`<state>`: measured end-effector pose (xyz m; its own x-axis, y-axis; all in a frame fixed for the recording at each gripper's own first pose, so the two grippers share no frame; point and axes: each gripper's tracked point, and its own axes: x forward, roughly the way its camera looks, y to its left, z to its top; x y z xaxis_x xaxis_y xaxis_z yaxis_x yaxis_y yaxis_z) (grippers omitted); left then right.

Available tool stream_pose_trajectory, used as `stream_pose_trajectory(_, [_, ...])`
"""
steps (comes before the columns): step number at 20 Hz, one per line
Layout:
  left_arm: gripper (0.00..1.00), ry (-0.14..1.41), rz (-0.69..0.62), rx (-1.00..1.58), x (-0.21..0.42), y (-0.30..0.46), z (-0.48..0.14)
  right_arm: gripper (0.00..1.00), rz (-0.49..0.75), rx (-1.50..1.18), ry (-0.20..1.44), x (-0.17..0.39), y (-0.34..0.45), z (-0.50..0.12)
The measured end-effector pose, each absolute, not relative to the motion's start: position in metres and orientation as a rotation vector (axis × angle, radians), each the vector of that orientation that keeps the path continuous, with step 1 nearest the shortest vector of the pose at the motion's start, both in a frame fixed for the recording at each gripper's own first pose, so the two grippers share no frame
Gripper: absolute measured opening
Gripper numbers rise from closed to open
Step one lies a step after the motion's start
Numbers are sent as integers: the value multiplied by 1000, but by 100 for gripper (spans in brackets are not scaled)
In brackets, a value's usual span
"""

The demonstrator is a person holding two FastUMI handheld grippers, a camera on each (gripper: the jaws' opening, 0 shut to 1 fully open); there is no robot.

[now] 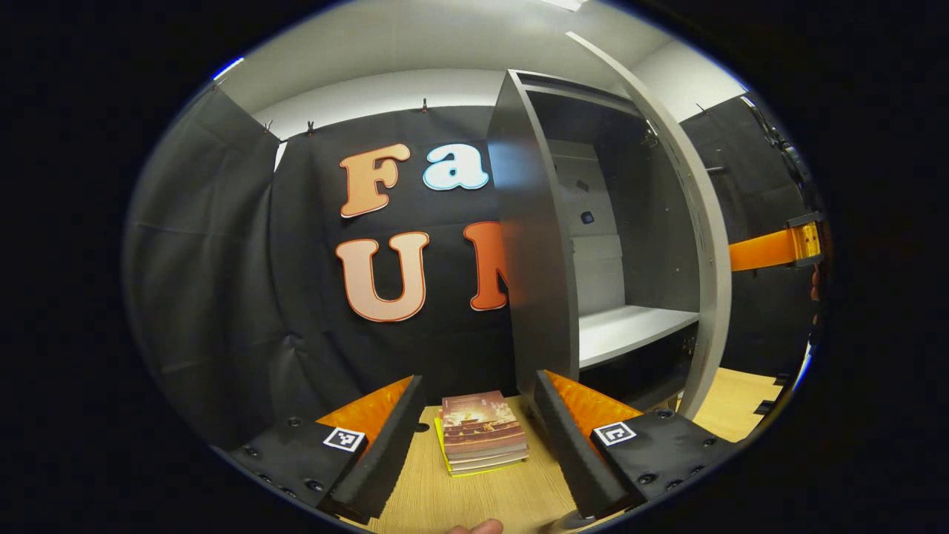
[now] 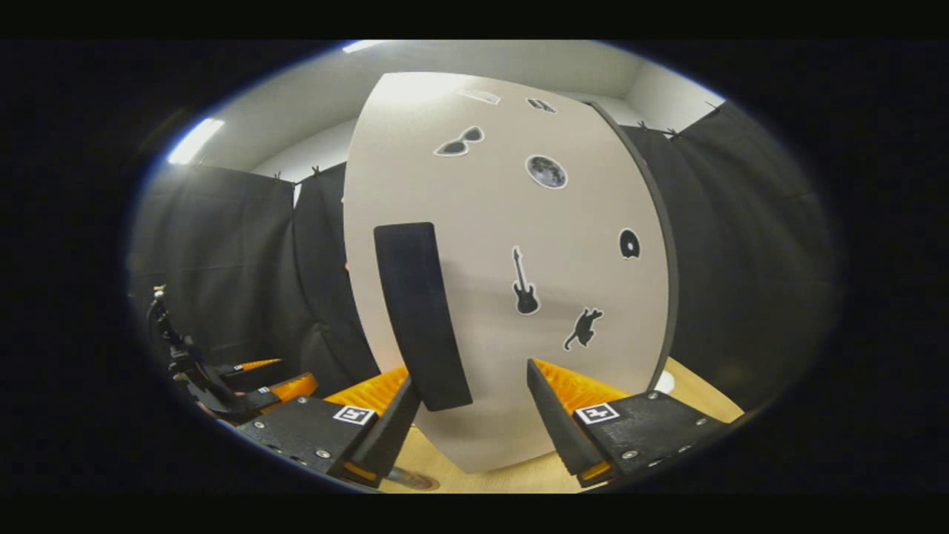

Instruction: Open the cabinet door with the right hand, grasp the bottle in the cabinet with the left hand and place it on the coaster, then close the cabinet door with the right hand.

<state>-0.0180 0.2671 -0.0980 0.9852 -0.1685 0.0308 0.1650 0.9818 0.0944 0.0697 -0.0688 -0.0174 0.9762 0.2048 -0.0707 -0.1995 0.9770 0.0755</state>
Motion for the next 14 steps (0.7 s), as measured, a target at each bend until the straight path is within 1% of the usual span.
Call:
stream_pose_trajectory(6, [97,-21,-182,58,-2,276,-108,88,200,48,83,95,-53,-21])
stream_pose_trajectory(13, [97,-6,-188,36,17,290,-116,87,178,45,67,130,-36,-29])
stream_pose_trajectory(14, [92,-5,-188,33,19,292,-118,87,174,49,63,130,-33,-28])
